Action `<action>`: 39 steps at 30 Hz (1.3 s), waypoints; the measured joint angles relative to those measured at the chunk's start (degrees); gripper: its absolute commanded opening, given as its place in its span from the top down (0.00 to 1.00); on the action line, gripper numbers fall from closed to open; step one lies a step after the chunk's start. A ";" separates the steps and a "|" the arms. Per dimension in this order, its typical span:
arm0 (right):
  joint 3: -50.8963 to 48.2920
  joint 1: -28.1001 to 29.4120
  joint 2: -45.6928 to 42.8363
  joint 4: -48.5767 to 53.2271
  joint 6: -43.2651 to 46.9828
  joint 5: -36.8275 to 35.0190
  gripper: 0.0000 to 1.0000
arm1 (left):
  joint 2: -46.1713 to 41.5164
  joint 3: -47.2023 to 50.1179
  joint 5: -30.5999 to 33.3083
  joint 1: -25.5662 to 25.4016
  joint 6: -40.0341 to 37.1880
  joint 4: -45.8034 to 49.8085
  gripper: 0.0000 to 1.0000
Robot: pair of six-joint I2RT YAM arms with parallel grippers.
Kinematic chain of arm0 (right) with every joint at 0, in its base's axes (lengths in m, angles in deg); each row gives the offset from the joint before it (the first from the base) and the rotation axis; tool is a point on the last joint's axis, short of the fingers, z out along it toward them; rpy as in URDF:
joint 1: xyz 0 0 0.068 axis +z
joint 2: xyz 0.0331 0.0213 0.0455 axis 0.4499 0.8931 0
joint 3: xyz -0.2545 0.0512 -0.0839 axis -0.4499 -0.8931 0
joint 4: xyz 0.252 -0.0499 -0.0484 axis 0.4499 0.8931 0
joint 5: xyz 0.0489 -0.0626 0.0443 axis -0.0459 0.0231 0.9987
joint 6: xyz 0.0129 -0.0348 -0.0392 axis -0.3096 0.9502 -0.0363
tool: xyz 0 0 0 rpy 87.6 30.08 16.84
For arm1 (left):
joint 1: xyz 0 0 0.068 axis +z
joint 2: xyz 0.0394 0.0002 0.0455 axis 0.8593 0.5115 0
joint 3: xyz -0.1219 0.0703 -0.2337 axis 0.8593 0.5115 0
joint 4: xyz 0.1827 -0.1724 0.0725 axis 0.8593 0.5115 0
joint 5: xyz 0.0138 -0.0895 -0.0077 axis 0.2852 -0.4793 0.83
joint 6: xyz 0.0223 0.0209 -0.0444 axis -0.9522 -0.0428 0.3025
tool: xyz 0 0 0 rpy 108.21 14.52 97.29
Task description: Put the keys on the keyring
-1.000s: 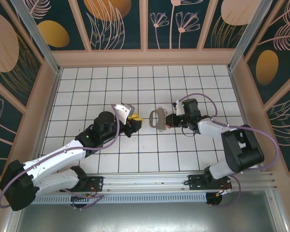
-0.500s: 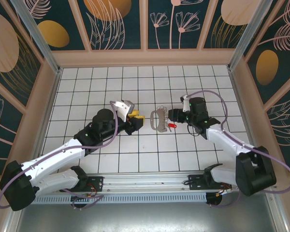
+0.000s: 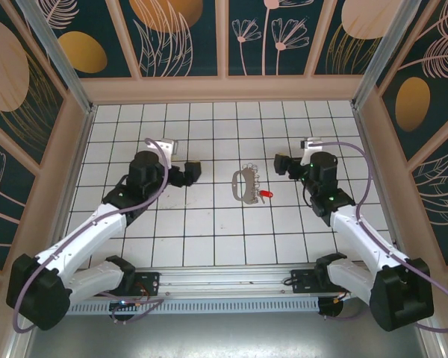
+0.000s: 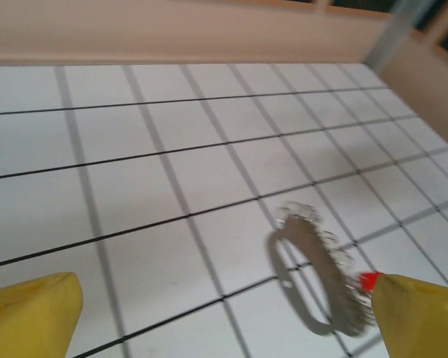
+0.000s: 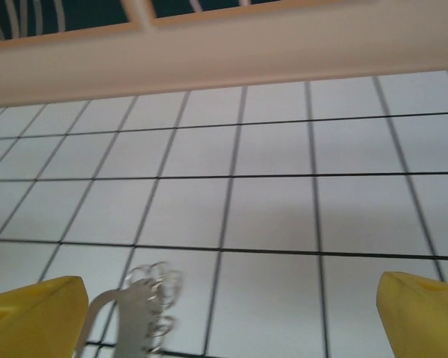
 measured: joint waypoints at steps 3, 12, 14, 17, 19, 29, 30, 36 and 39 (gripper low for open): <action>-3.76 -3.08 -0.46 -4.66 -0.04 -0.83 0.01 | -1.79 2.93 1.75 4.15 0.42 -0.57 0.01; -19.30 -14.58 -3.39 -24.52 -1.88 1.70 0.01 | -9.64 11.47 19.76 5.18 0.94 -4.61 0.01; -21.05 -17.49 -0.57 -30.36 -2.45 3.87 0.01 | -10.51 14.25 23.37 5.31 1.03 -6.54 0.01; -22.71 -19.34 4.96 -38.12 -2.34 6.78 0.01 | -10.51 16.79 28.41 5.60 0.92 -9.01 0.02; -22.95 -19.89 8.87 -42.34 -2.21 8.83 0.01 | -9.60 17.00 31.78 5.70 0.09 -10.88 0.02; -23.45 -24.13 21.22 -58.62 -0.52 12.44 0.01 | 0.17 20.06 41.16 10.40 -6.93 -27.78 0.01; -24.00 -24.13 23.50 -61.40 -0.50 12.44 0.01 | 1.49 21.24 41.94 11.28 -7.98 -30.86 0.02; -24.17 -22.47 31.12 -66.27 0.74 11.98 0.01 | 8.66 26.67 40.76 18.16 -10.62 -47.06 0.01; -22.62 -21.27 31.12 -66.36 1.25 10.60 0.01 | 13.88 26.67 38.03 20.50 -11.15 -54.07 0.01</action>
